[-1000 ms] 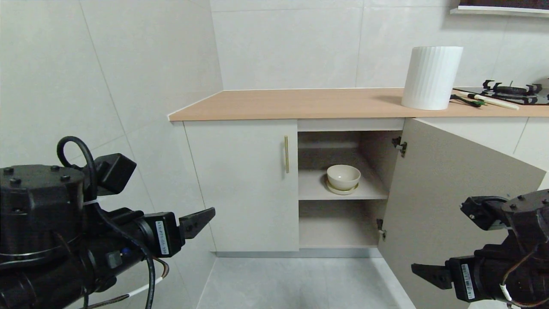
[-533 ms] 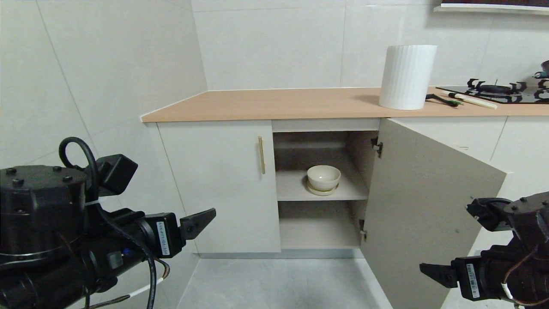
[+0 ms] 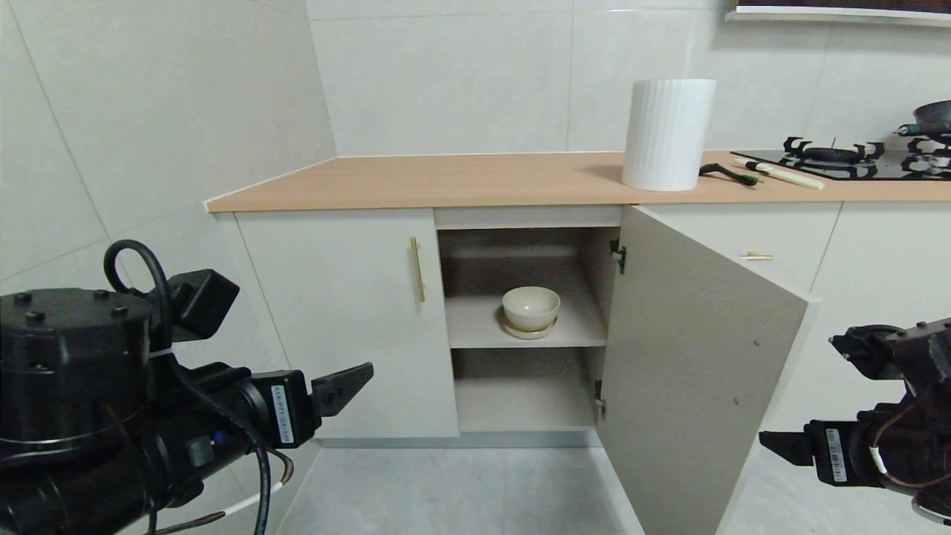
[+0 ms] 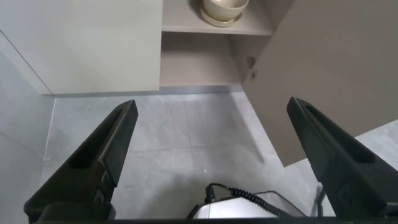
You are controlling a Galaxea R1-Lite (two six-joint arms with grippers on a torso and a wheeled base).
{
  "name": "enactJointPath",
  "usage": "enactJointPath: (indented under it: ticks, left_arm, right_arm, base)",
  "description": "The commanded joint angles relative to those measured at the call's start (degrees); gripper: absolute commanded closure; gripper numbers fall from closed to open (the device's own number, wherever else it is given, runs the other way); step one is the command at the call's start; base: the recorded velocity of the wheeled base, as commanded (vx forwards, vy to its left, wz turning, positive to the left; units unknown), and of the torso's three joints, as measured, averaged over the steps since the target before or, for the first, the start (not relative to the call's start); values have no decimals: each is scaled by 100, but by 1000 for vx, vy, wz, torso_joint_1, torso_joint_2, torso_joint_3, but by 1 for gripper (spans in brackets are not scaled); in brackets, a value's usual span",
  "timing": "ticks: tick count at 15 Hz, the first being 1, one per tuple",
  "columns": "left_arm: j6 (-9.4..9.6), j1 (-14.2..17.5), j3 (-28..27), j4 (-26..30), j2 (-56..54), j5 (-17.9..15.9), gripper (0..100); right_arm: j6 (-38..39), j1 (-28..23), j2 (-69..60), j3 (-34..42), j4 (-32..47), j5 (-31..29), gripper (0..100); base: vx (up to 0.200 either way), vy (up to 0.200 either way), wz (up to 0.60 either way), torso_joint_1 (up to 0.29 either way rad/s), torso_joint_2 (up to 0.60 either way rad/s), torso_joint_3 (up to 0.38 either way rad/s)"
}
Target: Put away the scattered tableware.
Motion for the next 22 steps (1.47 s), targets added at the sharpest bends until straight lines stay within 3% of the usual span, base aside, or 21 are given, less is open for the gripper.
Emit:
enactJointPath:
  ticks: [1, 6, 10, 15, 19, 22]
  left_arm:
    - [-1, -4, 0, -8, 11, 3, 0]
    - [26, -4, 0, -8, 11, 3, 0]
    - [26, -4, 0, -8, 29, 3, 0]
    - [26, -4, -9, -8, 11, 3, 0]
    - [35, -4, -26, -26, -24, 3, 0]
    - [193, -4, -35, -8, -15, 3, 0]
  right_arm:
    - [-117, -614, 184, -76, -4, -60, 0]
    - [-170, -1642, 790, -418, -303, -34, 0]
    - [200, -2002, 1784, -445, -1700, 1, 0]
    - [815, -1730, 2205, -436, -2254, 63, 0]
    - [911, -1150, 2337, -515, -2263, 221, 0]
    - [841, -535, 2812, -867, -2272, 502, 0]
  base:
    - [0, 0, 0, 0, 0, 0]
    - [0, 0, 0, 0, 0, 0]
    - [0, 0, 0, 0, 0, 0]
    - [0, 0, 0, 0, 0, 0]
    - [0, 0, 0, 0, 0, 0]
    - [0, 0, 0, 0, 0, 0]
